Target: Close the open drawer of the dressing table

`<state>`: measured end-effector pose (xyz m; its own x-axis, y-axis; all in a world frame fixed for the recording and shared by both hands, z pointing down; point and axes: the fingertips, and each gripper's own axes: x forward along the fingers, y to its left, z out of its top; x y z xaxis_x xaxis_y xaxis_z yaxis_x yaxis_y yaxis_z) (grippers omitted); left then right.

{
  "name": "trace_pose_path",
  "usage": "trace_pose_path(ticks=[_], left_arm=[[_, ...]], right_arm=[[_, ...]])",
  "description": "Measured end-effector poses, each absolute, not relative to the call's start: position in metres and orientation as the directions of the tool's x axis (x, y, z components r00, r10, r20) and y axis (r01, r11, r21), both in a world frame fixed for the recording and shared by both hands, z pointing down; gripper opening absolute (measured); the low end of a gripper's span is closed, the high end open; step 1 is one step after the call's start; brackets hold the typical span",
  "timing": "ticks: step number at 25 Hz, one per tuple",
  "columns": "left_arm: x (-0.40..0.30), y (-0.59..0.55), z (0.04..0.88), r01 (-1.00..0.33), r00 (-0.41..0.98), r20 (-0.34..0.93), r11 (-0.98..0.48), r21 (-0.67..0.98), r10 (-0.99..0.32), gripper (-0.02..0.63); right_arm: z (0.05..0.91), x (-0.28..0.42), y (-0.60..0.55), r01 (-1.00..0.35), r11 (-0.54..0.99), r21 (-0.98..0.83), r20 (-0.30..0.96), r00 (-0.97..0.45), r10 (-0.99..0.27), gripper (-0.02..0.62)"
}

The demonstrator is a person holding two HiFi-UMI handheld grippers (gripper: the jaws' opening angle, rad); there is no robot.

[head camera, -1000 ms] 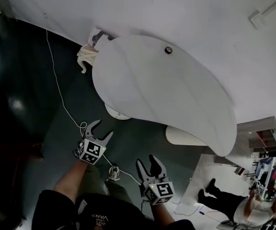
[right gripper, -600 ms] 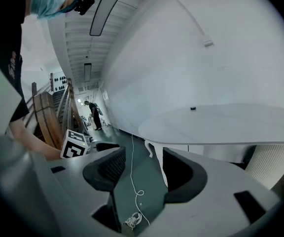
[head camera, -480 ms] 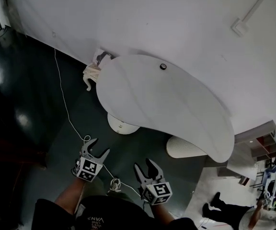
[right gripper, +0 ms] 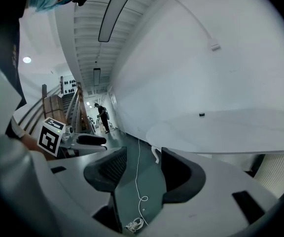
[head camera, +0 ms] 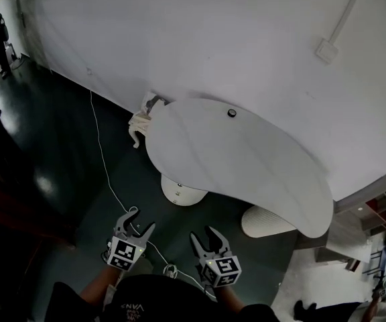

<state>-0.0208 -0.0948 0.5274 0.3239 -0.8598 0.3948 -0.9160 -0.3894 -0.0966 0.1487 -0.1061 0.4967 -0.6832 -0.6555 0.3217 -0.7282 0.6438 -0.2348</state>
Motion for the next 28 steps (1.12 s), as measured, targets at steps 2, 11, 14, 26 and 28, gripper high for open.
trace_pose_path(ticks=[2,11,14,26,28], left_arm=[[-0.022,-0.091,0.517,-0.918,0.318,0.384,-0.383,-0.105,-0.867,0.228],[-0.023,-0.076,0.483,-0.914,0.298,0.337,-0.368,-0.168,-0.893,0.117],[-0.020,-0.072,0.478,-0.912,0.304,0.349,-0.377,-0.162,-0.886,0.092],[-0.023,-0.068,0.455,-0.908,0.291,0.313,-0.364,-0.207,-0.904,0.028],[-0.022,-0.069,0.449,-0.912,0.288,0.306,-0.357,-0.203,-0.908,0.025]], right_arm=[[0.493,0.145,-0.107,-0.718,0.657,-0.231,0.314,-0.694,-0.648,0.218],[0.488,0.143,-0.108,-0.700,0.679,-0.222,0.301,-0.711,-0.635,0.198],[0.488,0.144,-0.109,-0.706,0.677,-0.210,0.309,-0.705,-0.639,0.186],[0.459,0.131,-0.112,-0.694,0.701,-0.165,0.276,-0.715,-0.643,0.071],[0.456,0.131,-0.114,-0.695,0.701,-0.158,0.268,-0.714,-0.647,0.039]])
